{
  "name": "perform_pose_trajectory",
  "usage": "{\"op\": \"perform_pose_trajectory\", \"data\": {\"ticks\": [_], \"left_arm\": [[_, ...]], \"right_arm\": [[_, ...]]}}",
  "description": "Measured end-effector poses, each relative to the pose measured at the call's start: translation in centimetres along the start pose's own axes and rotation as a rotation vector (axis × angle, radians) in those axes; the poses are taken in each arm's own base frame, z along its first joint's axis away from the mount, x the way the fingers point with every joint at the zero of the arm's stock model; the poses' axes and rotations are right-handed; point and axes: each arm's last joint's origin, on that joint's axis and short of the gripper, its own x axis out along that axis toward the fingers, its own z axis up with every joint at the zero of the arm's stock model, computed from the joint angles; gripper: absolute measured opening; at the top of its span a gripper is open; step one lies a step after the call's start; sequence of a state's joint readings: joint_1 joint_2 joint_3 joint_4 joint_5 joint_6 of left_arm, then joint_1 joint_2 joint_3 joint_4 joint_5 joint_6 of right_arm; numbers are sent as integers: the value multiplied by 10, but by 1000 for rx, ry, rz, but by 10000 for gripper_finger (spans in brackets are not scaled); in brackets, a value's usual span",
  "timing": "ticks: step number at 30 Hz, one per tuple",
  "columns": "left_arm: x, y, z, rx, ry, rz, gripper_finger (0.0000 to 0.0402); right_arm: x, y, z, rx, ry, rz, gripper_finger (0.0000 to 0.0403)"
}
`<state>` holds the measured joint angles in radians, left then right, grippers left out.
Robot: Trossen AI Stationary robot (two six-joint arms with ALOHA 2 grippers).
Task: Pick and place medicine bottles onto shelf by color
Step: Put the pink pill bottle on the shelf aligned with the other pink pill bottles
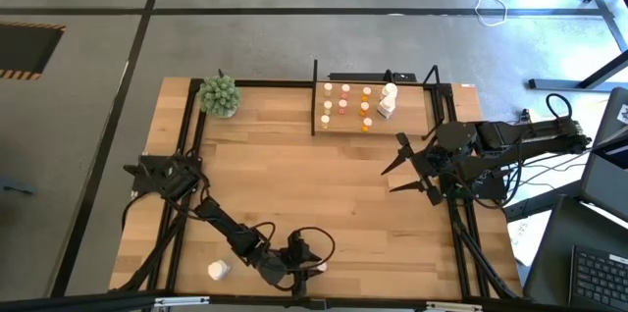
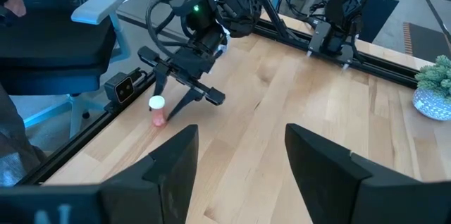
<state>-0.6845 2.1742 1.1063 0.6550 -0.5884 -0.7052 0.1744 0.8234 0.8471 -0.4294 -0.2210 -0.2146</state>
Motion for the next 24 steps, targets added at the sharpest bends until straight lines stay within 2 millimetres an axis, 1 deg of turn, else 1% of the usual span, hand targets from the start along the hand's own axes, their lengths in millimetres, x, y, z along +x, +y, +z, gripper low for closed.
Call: {"op": "perform_pose_trajectory", "data": {"ticks": [10,13,20,24], "left_arm": [[5,4,-1,-12,-14,-3,161],[5,4,-1,-12,-15,-3,149],[5,5,-1,-12,-14,-1,108],[5,5,-1,-13,-14,-1,93]], "right_arm": [[0,0,0,0,-1,0,216],[0,0,0,0,-1,0,216],[0,0,0,0,-1,0,216],[0,0,0,0,-1,-1,216]]}}
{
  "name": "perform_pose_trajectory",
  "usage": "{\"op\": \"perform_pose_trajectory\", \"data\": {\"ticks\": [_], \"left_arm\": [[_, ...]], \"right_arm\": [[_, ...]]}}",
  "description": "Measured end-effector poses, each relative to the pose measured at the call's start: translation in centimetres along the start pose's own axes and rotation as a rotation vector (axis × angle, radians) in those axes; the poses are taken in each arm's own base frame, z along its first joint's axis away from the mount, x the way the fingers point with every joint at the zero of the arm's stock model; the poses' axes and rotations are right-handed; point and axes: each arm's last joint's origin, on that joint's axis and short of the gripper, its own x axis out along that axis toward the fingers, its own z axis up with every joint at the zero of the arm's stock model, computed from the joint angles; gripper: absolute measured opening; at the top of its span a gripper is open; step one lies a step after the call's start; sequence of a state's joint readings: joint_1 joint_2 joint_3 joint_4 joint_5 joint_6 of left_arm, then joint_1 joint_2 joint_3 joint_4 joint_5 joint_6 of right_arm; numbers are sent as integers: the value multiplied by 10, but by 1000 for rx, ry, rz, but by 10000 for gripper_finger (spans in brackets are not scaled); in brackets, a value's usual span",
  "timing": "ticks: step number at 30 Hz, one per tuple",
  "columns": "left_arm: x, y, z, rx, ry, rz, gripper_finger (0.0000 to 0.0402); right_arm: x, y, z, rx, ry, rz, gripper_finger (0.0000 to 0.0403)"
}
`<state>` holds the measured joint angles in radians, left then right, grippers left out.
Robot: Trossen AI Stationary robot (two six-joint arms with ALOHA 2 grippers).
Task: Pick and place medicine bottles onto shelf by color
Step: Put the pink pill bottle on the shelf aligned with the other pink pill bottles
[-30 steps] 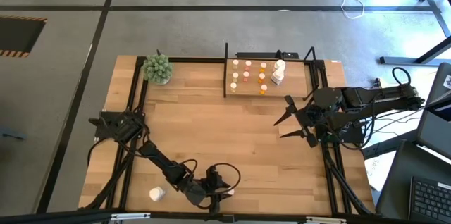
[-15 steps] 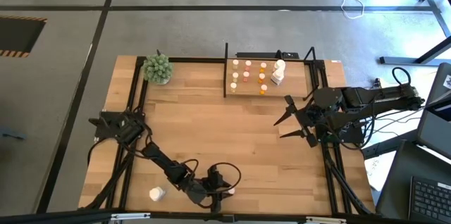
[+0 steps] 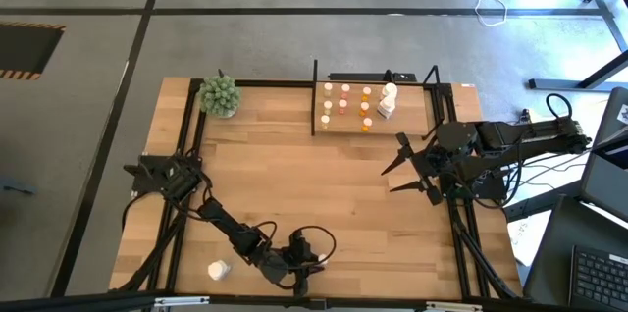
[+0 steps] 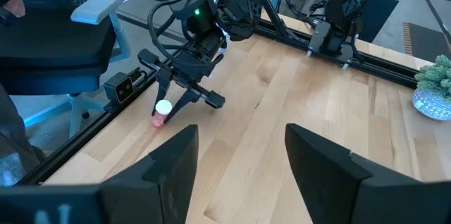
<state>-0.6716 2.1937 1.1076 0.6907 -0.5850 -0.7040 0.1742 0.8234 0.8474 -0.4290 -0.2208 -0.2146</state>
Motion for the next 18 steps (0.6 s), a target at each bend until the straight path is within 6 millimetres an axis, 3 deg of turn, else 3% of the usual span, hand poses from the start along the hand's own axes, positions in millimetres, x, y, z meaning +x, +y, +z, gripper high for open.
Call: {"op": "perform_pose_trajectory", "data": {"ticks": [18], "left_arm": [[0,-4,5,49,-45,-36,90]], "right_arm": [[0,0,0,0,0,0,216]]}}
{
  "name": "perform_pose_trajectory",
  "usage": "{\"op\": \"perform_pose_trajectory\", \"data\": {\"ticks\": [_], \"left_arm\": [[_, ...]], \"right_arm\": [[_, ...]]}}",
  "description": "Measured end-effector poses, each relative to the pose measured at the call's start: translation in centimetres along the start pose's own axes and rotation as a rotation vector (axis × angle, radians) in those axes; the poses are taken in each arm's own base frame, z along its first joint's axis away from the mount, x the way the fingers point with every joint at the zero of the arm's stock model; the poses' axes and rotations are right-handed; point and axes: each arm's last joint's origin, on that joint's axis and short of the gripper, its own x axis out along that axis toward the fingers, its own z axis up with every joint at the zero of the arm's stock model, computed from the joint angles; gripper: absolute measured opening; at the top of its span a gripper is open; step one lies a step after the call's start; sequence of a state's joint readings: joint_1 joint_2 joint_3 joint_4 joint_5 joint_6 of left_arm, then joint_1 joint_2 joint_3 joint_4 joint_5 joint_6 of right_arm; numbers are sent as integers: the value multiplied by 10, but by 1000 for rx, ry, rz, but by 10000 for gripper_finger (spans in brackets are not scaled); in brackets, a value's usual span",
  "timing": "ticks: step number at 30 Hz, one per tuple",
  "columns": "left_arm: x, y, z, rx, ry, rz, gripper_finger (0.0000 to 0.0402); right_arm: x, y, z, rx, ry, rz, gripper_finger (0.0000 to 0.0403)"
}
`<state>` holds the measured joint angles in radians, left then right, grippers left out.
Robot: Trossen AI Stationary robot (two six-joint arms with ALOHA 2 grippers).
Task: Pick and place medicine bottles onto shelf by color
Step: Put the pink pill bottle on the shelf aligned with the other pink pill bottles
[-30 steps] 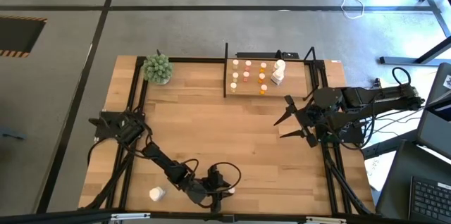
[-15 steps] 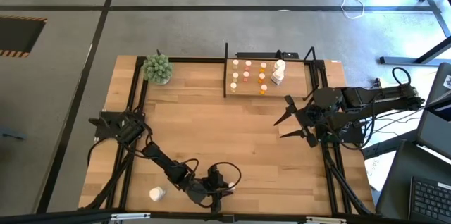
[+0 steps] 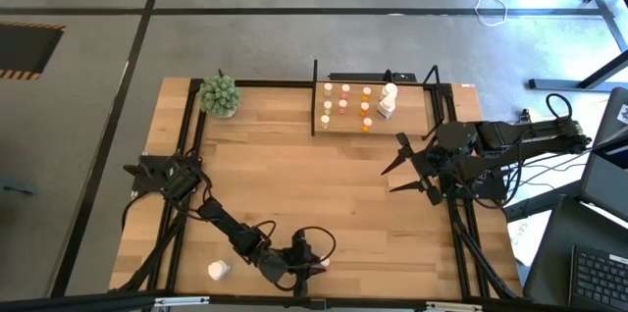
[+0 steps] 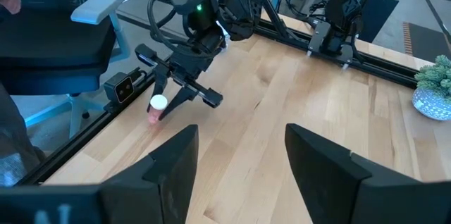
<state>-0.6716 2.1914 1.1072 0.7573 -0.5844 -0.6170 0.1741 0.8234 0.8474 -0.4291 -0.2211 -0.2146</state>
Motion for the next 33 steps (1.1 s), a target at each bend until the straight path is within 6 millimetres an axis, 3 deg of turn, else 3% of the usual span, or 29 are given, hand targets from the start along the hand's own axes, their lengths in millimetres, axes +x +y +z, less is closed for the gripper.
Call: {"op": "perform_pose_trajectory", "data": {"ticks": [4,9,24,33], "left_arm": [[-2,-2,4,2,0,-2,90],[-7,-8,28,47,-36,-33,90],[-27,18,132,181,141,85,90],[-18,30,187,180,151,146,90]], "right_arm": [[0,0,0,0,0,0,216],[0,0,0,0,0,0,216],[0,0,0,-1,-5,-1,216],[3,-1,4,-9,-44,1,216]]}}
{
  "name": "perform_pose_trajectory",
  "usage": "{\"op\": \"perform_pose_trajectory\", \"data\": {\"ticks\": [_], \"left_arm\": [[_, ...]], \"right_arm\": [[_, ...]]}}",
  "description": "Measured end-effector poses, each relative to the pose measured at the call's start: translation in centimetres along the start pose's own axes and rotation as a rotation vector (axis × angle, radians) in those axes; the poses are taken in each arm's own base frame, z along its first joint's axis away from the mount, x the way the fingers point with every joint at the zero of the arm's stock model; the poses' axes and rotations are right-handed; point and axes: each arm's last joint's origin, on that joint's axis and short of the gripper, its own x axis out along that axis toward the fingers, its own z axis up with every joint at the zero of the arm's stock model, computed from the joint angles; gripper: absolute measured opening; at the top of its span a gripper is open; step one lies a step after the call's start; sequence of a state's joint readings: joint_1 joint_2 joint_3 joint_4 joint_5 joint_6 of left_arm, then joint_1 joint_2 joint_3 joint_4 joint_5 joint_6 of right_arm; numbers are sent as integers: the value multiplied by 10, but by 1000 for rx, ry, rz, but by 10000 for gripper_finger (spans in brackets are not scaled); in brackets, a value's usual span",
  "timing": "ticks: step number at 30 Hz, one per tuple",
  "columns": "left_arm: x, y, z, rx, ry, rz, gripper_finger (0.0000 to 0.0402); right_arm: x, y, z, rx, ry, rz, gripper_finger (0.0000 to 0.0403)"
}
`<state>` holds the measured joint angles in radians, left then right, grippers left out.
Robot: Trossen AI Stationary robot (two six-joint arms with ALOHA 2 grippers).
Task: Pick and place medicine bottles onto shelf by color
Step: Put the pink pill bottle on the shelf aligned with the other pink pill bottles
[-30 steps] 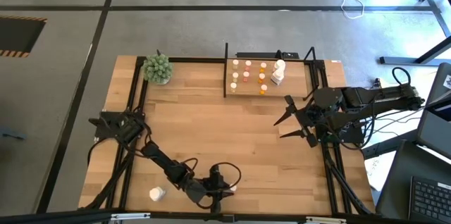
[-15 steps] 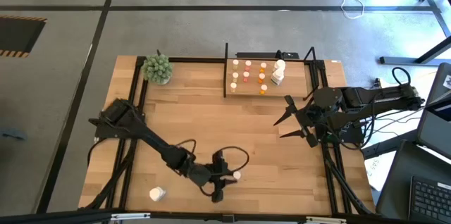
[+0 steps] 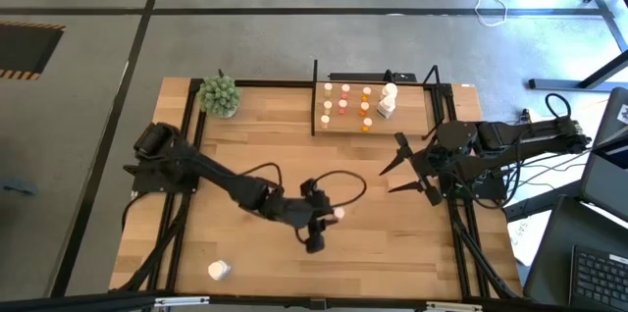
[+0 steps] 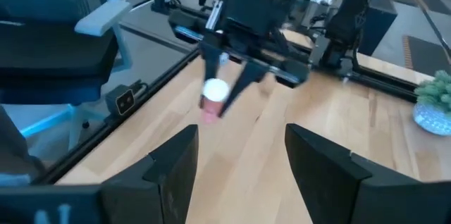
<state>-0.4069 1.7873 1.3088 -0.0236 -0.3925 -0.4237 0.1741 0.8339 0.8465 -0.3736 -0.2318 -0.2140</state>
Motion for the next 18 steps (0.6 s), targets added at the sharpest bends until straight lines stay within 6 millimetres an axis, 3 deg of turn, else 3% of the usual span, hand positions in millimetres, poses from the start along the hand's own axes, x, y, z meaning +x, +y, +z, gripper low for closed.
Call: {"op": "perform_pose_trajectory", "data": {"ticks": [4,8,18], "left_arm": [[2,9,18,-3,-13,39,90],[3,17,30,-15,-26,63,90],[9,38,34,-2,7,133,90]], "right_arm": [[3,0,1,5,-11,12,216],[7,-1,0,116,-4,24,216],[32,-17,-13,154,105,-21,216]]}}
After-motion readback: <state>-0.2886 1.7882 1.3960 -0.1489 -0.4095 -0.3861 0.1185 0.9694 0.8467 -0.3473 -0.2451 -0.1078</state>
